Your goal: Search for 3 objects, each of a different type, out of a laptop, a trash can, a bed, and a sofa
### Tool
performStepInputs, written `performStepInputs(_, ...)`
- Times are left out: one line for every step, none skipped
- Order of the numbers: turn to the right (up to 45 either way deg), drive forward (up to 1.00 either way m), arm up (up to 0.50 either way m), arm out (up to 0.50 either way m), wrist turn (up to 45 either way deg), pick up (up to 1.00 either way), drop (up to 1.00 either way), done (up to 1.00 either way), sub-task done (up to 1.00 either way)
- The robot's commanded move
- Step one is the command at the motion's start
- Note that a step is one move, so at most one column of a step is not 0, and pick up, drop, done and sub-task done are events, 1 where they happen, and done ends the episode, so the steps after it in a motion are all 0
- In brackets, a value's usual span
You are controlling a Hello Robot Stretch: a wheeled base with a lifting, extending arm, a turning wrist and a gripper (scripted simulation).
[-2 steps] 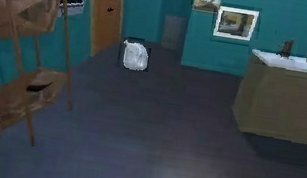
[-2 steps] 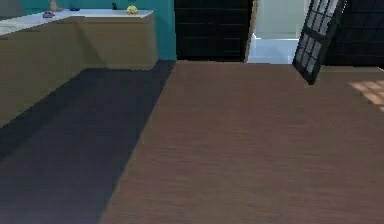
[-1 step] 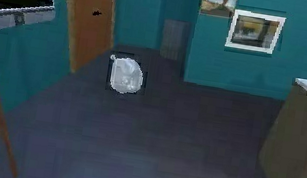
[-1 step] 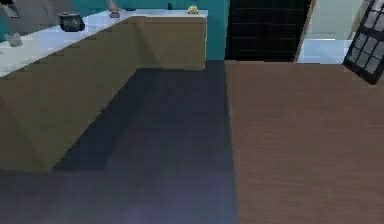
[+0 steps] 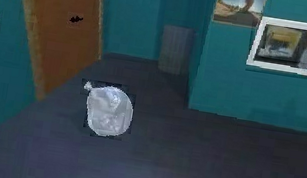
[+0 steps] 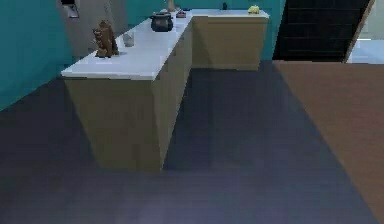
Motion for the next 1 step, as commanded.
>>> performStepInputs(0.0, 1.00, 0.00, 0.00, 0.0, 0.00, 0.00, 0.00, 0.00)
